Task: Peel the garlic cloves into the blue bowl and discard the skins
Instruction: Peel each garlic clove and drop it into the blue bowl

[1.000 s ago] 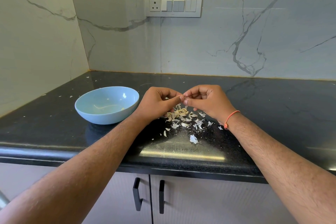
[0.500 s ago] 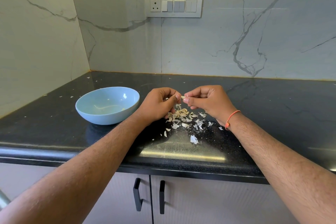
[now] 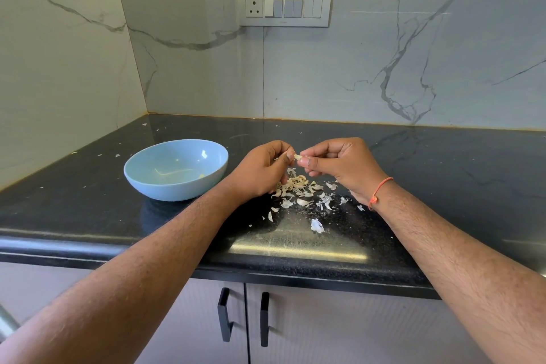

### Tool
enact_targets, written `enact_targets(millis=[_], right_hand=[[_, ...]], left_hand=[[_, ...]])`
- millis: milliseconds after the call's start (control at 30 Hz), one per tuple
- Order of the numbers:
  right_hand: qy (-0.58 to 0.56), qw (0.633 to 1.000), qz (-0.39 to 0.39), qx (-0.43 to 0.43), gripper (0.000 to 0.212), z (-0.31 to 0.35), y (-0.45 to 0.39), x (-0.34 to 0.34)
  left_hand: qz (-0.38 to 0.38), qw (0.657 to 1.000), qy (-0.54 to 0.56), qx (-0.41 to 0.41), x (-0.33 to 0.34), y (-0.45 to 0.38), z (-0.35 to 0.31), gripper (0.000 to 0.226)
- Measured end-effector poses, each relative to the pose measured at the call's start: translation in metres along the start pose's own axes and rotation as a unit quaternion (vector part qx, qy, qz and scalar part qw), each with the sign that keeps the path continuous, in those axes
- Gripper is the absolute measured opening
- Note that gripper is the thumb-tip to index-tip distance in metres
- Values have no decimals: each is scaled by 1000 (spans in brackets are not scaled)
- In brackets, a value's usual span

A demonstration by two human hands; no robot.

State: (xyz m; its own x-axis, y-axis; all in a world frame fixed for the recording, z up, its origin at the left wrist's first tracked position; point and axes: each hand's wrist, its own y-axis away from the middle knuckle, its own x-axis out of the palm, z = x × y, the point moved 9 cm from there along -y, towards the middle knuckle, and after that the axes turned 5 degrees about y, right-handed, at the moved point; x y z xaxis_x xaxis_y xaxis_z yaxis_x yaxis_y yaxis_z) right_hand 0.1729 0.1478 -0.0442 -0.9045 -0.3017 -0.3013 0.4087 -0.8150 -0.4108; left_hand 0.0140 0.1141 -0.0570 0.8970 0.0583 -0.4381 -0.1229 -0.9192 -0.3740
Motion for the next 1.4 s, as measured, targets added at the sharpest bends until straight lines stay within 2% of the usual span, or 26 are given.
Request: enact_targets(millis=[200,367,433,500,600,800,967,1200,1400], right_hand=[[-53,999,5,-7,16,7,2,2],[-43,999,-10,-9,19,4,0,-4],[-31,999,-17,-9,19,2,-2,-5],[-22,999,-23,-12,19,2,-2,-6],[-10,999,-27,-19,20,1,-2,-7],[27,999,-27,-26,23,-3,-5,-6],[21,999,-25,-35,21,-1,-5,-5],[22,999,-12,-34,21,1,-4,-4],[83,996,-17,-27,16,-4,-4,-6]], left_hand=[[-35,998,29,-45,-6,0,7,20],[-90,995,43,-26,-18,5,2,6],[-98,994,48,-18,-20,7,0,21],[-103,993,50,3,-22,8,-4,26],[-95,994,47,24,-19,9,-9,17],[-81,996,16,16,-16,7,-8,13],[-76,996,44,-1,-14,6,-8,13],[-62,998,27,0,-13,5,-6,14],[-63,997,33,-5,-14,6,-4,15]])
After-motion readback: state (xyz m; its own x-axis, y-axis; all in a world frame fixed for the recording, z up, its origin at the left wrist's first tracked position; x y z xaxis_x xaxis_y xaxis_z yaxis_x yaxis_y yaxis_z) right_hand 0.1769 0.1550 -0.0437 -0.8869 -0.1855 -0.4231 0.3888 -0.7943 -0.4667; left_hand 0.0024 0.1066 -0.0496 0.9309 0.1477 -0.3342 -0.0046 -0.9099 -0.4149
